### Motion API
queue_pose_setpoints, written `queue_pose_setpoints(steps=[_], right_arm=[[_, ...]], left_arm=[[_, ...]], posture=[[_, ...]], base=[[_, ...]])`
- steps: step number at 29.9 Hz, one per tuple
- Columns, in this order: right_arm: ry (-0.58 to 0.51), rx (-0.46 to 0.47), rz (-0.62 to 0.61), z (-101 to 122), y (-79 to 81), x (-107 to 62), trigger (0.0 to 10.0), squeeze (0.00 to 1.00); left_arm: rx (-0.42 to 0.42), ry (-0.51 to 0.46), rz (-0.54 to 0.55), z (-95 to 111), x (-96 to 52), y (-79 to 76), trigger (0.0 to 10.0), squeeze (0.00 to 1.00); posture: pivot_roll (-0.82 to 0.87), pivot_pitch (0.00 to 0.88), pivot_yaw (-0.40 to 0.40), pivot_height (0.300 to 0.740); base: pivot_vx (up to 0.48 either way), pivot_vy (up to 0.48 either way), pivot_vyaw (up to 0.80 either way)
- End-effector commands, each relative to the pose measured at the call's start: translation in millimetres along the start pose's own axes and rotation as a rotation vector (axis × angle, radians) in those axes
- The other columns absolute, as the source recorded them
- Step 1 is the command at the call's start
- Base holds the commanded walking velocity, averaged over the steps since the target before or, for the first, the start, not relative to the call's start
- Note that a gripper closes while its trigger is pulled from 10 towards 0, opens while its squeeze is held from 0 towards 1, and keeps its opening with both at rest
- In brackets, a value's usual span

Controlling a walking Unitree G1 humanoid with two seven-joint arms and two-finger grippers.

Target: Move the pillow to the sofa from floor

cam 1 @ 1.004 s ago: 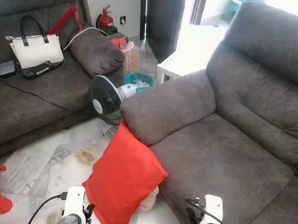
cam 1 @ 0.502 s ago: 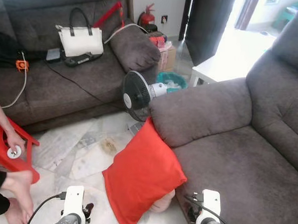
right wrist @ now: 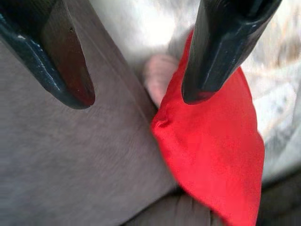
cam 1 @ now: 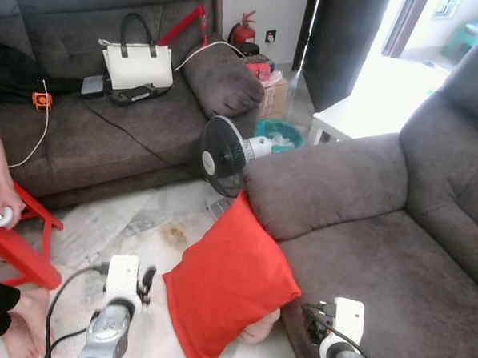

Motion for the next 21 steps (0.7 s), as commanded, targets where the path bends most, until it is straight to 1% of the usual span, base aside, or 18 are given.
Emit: queue_pose_setpoints(steps=[1,2,3,4,5,6,7,8,9,10,12,15,17,18,21], right_arm=[[-0.041,0.018,-0.007,3.6,-2.2,-1.2,10.0,0.0],[-0.051,0.018,-0.01,3.8,-2.5,-2.0,10.0,0.0],[-0.051,0.018,-0.01,3.8,-2.5,-2.0,10.0,0.0],[-0.072,0.022,-0.011,5.1,-2.6,-3.0,10.0,0.0],[-0.081,0.024,-0.012,5.5,-2.7,-3.5,10.0,0.0],[-0.097,0.023,-0.011,6.5,-2.6,-4.2,10.0,0.0],[-0.097,0.023,-0.011,6.5,-2.6,-4.2,10.0,0.0],[-0.301,-0.019,-0.016,48.6,-5.8,-1.9,10.0,0.0],[-0.301,-0.019,-0.016,48.6,-5.8,-1.9,10.0,0.0],[-0.464,-0.031,-0.019,80.2,-7.6,-10.1,10.0,0.0],[-0.531,-0.022,-0.021,91.2,-8.4,-19.8,10.0,0.0],[-0.593,-0.008,-0.035,100.5,-8.4,-32.4,10.0,0.0],[-0.598,-0.005,-0.032,101.4,-6.3,-34.2,10.0,0.0],[-0.59,-0.003,-0.024,101.7,-2.5,-34.4,10.0,0.0],[-0.58,0.001,-0.019,102.4,-0.5,-35.6,10.0,0.0]], left_arm=[[0.038,-0.057,-0.025,6.5,-2.5,-4.2,10.0,0.0],[0.065,-0.092,-0.037,11.4,-3.7,-5.4,10.0,0.0],[0.065,-0.092,-0.037,11.4,-3.7,-5.4,10.0,0.0],[0.071,-0.144,-0.039,20.3,-4.6,-5.8,10.0,0.0],[0.071,-0.164,-0.038,24.2,-5.1,-5.4,10.0,0.0],[0.071,-0.214,-0.037,35.2,-5.5,-5.2,10.0,0.0],[0.071,-0.214,-0.037,35.2,-5.5,-5.2,10.0,0.0],[0.075,-0.259,-0.047,46.2,-6.8,-6.7,10.0,0.0],[0.075,-0.259,-0.047,46.2,-6.8,-6.7,10.0,0.0],[0.085,-0.301,-0.058,56.4,-9.4,-8.3,10.0,0.0],[0.097,-0.34,-0.067,65.9,-12.7,-9.7,10.0,0.0],[0.11,-0.394,-0.084,81.6,-20.8,-12.9,10.0,0.0],[0.106,-0.401,-0.088,86.0,-22.6,-14.7,10.0,0.0],[0.093,-0.405,-0.092,89.7,-21.7,-18.1,10.0,0.0],[0.087,-0.401,-0.099,91.2,-20.8,-22.0,10.0,0.0]], posture=[[0.12,0.037,-0.062,0.74],[0.11,0.035,-0.063,0.74],[0.11,0.035,-0.063,0.74],[0.11,0.033,-0.065,0.74],[0.1,0.03,-0.064,0.74],[0.1,0.029,-0.063,0.74],[0.1,0.029,-0.063,0.74],[0.1,0.027,-0.059,0.74],[0.1,0.027,-0.059,0.74],[0.09,0.025,-0.055,0.74],[0.08,0.021,-0.052,0.74],[0.08,0.012,-0.049,0.74],[0.08,0.011,-0.05,0.74],[0.08,0.006,-0.051,0.74],[0.09,0.004,-0.053,0.74]], base=[[0.0,0.0,0.0],[0.0,0.0,0.0],[0.0,0.0,0.0],[0.0,0.0,0.0],[0.0,0.0,0.0],[0.0,0.0,0.0],[0.0,0.0,0.0],[0.0,0.0,0.0],[0.0,0.0,0.0],[0.0,0.0,0.0],[0.0,0.0,0.0],[0.0,0.0,0.0],[0.0,0.0,0.0],[0.0,0.0,0.0],[0.0,0.0,0.0]])
Point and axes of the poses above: a point about 5 cm out from each wrist's last joint towards the gripper, its own x axis pointing out of the wrist towards the gripper, its own z axis along the axis of the wrist's last joint, y = z × x, the point moved 3 cm from there along x, pointing out of the wrist towards the gripper, and after that the axes turned 8 degrees about -x, right-handed, at the moved point
